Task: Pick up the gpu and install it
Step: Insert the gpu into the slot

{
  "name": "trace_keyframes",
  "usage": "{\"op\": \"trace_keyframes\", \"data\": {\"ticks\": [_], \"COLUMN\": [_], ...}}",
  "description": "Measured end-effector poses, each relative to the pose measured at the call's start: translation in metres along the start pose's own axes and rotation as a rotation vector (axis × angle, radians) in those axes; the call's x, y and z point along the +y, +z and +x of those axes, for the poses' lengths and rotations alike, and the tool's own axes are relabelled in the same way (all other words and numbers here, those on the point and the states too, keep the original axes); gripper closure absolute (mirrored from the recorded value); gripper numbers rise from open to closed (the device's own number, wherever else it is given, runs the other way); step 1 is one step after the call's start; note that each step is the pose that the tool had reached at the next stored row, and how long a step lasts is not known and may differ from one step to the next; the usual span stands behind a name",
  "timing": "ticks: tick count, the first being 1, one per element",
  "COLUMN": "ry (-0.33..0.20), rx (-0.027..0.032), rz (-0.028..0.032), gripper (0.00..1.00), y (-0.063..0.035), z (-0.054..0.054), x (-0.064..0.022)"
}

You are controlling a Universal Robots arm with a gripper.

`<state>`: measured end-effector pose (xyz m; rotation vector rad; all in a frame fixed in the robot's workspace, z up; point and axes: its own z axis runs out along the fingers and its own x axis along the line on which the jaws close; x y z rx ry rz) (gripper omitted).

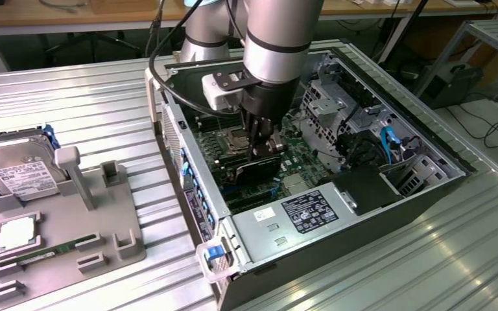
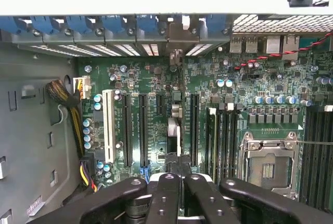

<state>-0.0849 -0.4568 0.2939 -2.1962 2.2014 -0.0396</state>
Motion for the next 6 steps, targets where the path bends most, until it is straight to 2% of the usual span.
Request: {"op": "trace_keyframes", "data": {"ticks": [6], "ry": [0.0], "rx": [-0.0001], "rz": [0.0], "gripper": [0.89], "y": [0.0], "z": [0.0], "x": [0.0]}}
